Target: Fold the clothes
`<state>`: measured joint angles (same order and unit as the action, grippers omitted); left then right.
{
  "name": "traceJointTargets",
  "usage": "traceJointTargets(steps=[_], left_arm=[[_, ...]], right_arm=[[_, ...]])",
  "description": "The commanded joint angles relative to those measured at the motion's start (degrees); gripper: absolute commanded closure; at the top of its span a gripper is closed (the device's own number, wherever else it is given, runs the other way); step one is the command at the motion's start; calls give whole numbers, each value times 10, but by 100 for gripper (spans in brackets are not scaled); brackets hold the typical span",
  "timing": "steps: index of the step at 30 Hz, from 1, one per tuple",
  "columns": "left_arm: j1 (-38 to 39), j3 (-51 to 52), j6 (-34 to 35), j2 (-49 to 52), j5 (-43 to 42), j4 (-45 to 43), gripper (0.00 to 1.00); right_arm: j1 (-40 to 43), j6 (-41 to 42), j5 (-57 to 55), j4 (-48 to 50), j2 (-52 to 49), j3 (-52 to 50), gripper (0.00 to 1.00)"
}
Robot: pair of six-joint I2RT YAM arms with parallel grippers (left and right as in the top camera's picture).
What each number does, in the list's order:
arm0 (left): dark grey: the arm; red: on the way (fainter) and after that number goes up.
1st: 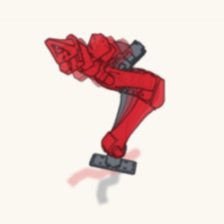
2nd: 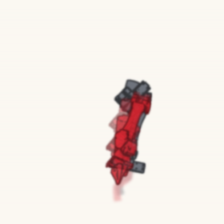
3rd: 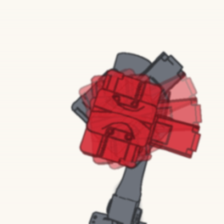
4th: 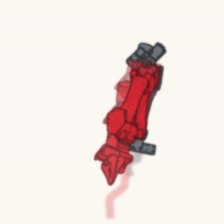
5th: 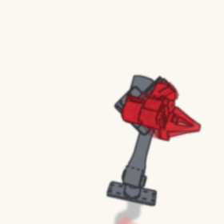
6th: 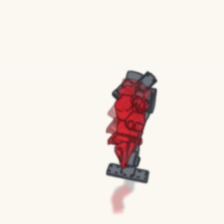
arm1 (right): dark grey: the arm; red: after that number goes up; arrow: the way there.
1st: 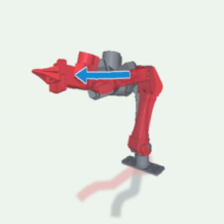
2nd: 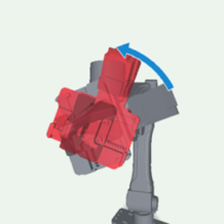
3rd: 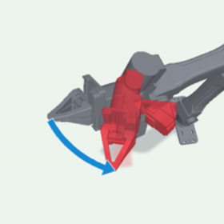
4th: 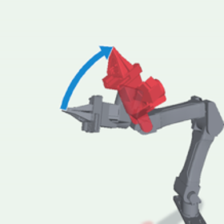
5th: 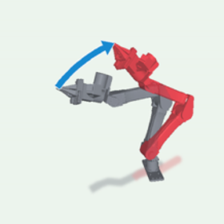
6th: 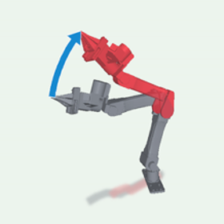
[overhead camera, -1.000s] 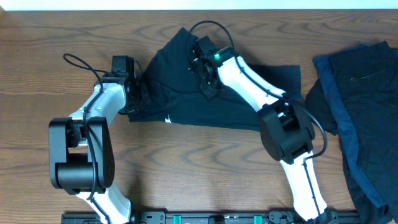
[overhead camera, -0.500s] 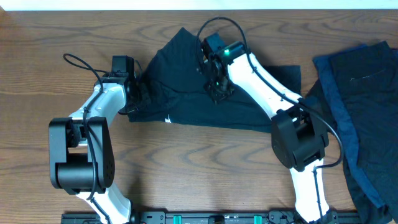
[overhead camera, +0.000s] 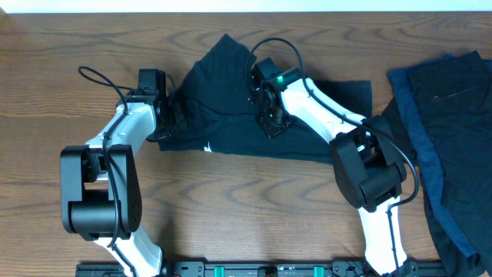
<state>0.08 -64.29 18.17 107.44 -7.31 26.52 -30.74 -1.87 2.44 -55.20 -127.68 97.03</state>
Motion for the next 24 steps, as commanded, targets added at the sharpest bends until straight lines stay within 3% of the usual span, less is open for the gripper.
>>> traceJointTargets(steps=[1,15,24], left_arm=[[0,1,1,2,5,-1,92],[0,1,1,2,5,-1,92],[0,1,1,2,5,-1,92]], right_arm=[[7,12,-36,10,1,-4,99],[49,12,-40,55,1,-4,99],[61,33,-39,16,15,31,99]])
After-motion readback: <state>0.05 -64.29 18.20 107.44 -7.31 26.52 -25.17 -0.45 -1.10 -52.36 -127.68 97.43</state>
